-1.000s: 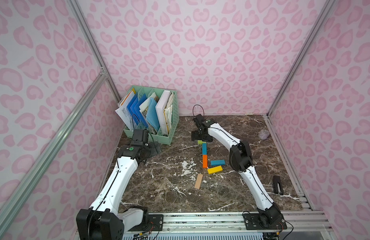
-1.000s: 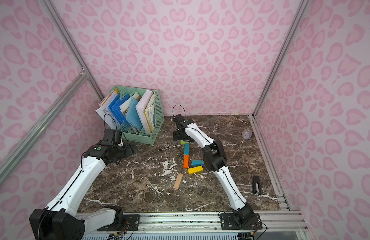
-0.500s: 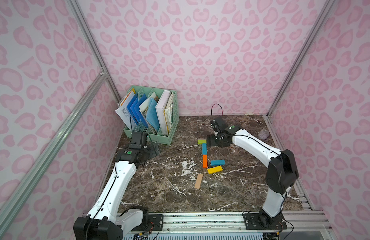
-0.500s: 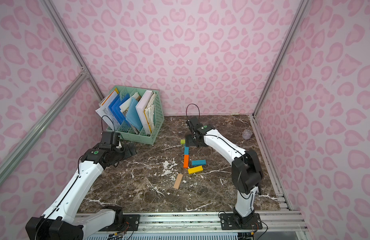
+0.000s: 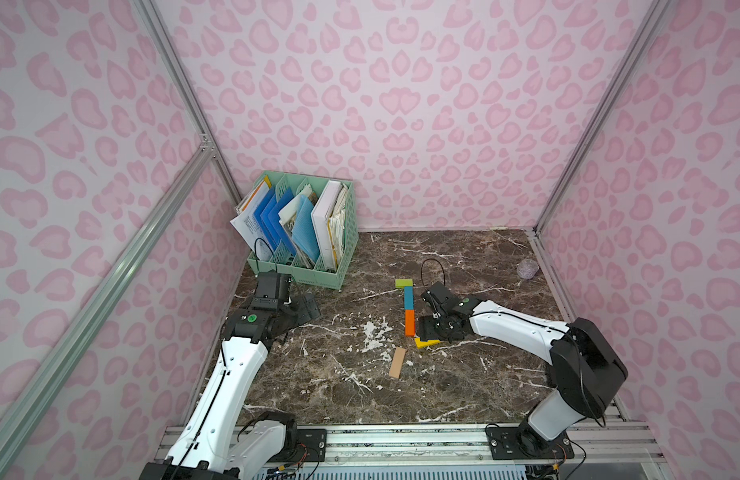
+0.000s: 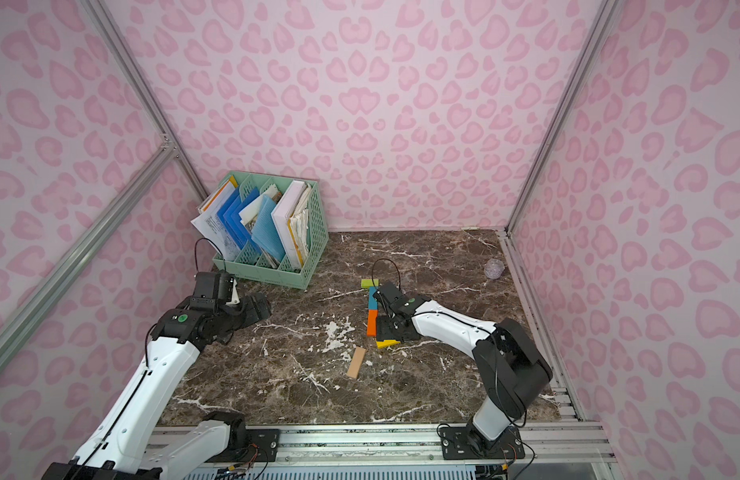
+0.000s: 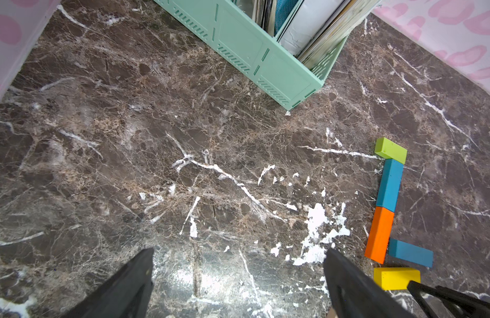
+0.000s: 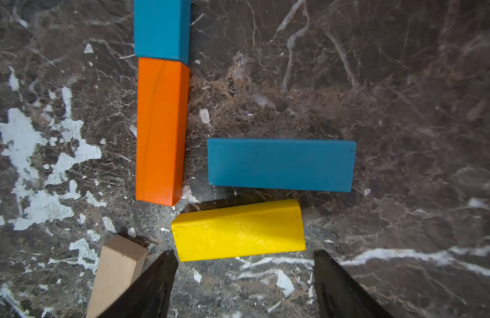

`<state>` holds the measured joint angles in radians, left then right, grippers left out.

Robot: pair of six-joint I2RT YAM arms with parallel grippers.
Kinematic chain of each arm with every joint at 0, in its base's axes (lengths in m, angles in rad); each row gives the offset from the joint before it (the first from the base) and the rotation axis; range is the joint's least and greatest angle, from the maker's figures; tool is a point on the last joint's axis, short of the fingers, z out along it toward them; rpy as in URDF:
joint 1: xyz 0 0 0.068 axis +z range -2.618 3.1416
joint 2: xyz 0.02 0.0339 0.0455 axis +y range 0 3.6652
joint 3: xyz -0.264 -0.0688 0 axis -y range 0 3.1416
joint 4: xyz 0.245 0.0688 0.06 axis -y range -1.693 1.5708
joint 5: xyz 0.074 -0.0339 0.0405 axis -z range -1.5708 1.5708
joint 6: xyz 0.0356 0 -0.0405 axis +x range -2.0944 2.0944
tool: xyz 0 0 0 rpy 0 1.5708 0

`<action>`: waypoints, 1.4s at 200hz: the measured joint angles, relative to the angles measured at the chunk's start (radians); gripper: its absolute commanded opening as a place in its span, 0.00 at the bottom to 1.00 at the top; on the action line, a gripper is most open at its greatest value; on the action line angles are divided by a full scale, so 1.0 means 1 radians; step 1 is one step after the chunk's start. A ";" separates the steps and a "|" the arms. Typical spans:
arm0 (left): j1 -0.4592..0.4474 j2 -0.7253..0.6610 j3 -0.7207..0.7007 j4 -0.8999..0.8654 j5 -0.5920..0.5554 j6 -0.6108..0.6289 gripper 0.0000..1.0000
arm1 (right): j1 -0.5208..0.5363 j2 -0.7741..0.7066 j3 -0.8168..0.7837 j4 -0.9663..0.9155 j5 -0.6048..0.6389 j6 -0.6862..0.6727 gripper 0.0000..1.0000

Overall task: Assemble a giraffe with building blocks
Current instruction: Move the building block to the center of the board.

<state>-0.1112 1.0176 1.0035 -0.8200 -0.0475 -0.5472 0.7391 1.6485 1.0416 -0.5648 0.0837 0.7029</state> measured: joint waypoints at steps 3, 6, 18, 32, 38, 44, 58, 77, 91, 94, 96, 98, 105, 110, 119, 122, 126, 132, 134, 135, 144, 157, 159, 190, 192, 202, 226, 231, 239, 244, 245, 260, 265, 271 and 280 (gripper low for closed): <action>0.000 -0.002 0.000 -0.001 0.000 0.000 0.99 | 0.000 0.005 0.001 0.000 0.004 0.001 0.81; 0.000 -0.004 -0.002 -0.002 0.000 0.000 0.99 | 0.000 0.010 0.002 0.000 0.008 0.002 0.82; 0.000 -0.010 -0.005 -0.007 0.003 0.000 0.99 | 0.000 0.027 0.003 0.003 0.019 0.003 0.82; 0.000 -0.014 -0.008 -0.009 0.003 0.000 0.99 | -0.001 0.042 0.003 0.004 0.037 0.008 0.83; 0.000 -0.015 -0.008 -0.010 0.003 0.000 0.99 | -0.001 0.047 0.003 0.005 0.043 0.010 0.83; 0.000 -0.016 -0.008 -0.011 0.003 0.000 0.99 | -0.001 0.051 0.003 0.005 0.050 0.010 0.83; 0.000 -0.017 -0.008 -0.011 0.003 0.000 0.99 | -0.001 0.059 0.004 0.004 0.066 0.011 0.84; 0.000 -0.016 -0.008 -0.011 0.003 0.000 0.99 | -0.001 0.071 0.005 0.005 0.081 0.012 0.84; 0.000 -0.016 -0.008 -0.011 0.003 0.000 0.99 | -0.001 0.076 0.008 0.010 0.088 0.019 0.84; 0.000 -0.016 -0.008 -0.011 0.003 0.000 0.99 | -0.001 0.077 0.008 0.013 0.088 0.020 0.84; 0.000 -0.015 -0.008 -0.011 0.003 0.000 0.99 | -0.001 0.078 0.008 0.015 0.089 0.020 0.84; 0.000 -0.015 -0.008 -0.011 0.003 0.001 0.99 | -0.001 0.079 0.008 0.015 0.090 0.021 0.84; 0.000 -0.014 -0.008 -0.011 0.003 0.001 0.99 | -0.001 0.082 0.008 0.014 0.092 0.021 0.84; 0.000 -0.014 -0.008 -0.011 0.003 0.001 0.99 | -0.002 0.084 0.008 0.013 0.094 0.022 0.84; 0.000 -0.013 -0.008 -0.011 0.003 0.001 0.99 | -0.004 0.087 0.011 0.010 0.096 0.025 0.84; 0.000 -0.013 -0.008 -0.011 0.003 0.001 0.99 | -0.005 0.088 0.014 0.007 0.096 0.026 0.84; 0.000 -0.013 -0.008 -0.011 0.003 0.001 0.99 | -0.006 0.092 0.019 0.005 0.100 0.028 0.84; 0.000 -0.012 -0.008 -0.011 0.003 0.001 0.99 | -0.008 0.097 0.027 0.001 0.106 0.031 0.83; 0.000 -0.011 -0.008 -0.011 0.003 0.001 0.99 | -0.009 0.098 0.030 0.001 0.107 0.033 0.84; 0.000 -0.011 -0.008 -0.011 0.003 0.001 0.99 | -0.009 0.100 0.032 0.000 0.109 0.034 0.84; 0.000 -0.010 -0.008 -0.011 0.003 0.001 0.99 | -0.011 0.108 0.039 0.000 0.114 0.037 0.83; 0.000 -0.010 -0.007 -0.011 0.003 0.001 0.99 | -0.014 0.113 0.042 -0.004 0.119 0.046 0.83; 0.000 -0.010 -0.007 -0.011 0.003 0.001 0.99 | -0.014 0.114 0.042 -0.005 0.120 0.047 0.83; 0.000 -0.010 -0.007 -0.011 0.003 0.004 0.99 | -0.013 0.119 0.033 -0.009 0.128 0.051 0.83; 0.000 -0.010 -0.007 -0.011 0.003 0.004 0.99 | -0.013 0.118 0.031 -0.008 0.128 0.051 0.83; 0.000 -0.009 -0.007 -0.011 0.003 0.004 0.99 | -0.009 0.115 0.018 -0.009 0.127 0.051 0.81; 0.000 -0.009 -0.004 -0.011 0.002 0.004 0.99 | 0.037 0.064 -0.031 -0.024 0.126 0.053 0.77; 0.000 -0.009 -0.002 -0.011 0.002 0.004 0.99 | 0.054 0.044 -0.042 -0.027 0.127 0.055 0.77; 0.000 -0.009 -0.001 -0.011 0.002 0.004 0.98 | 0.083 0.000 -0.061 -0.037 0.123 0.063 0.76; 0.000 -0.009 -0.001 -0.011 0.001 0.004 0.99 | 0.100 -0.029 -0.073 -0.038 0.120 0.071 0.77; 0.000 -0.009 -0.001 -0.011 0.001 0.004 0.99 | 0.102 -0.034 -0.075 -0.039 0.118 0.072 0.77; 0.000 -0.009 -0.001 -0.011 0.000 0.004 0.99 | 0.104 -0.096 -0.090 -0.041 0.111 0.088 0.78; 0.000 -0.009 -0.001 -0.011 0.000 0.004 0.99 | 0.096 -0.105 -0.089 -0.042 0.112 0.090 0.78; 0.000 -0.009 0.000 -0.011 0.000 0.004 0.99 | 0.085 -0.108 -0.083 -0.045 0.115 0.093 0.79; 0.000 -0.006 0.000 -0.011 0.000 0.004 0.99 | 0.061 -0.099 -0.066 -0.045 0.116 0.093 0.80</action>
<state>-0.1112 1.0115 1.0035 -0.8314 -0.0475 -0.5430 0.7998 1.5497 0.9752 -0.6102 0.2001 0.7956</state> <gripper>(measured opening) 0.987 0.785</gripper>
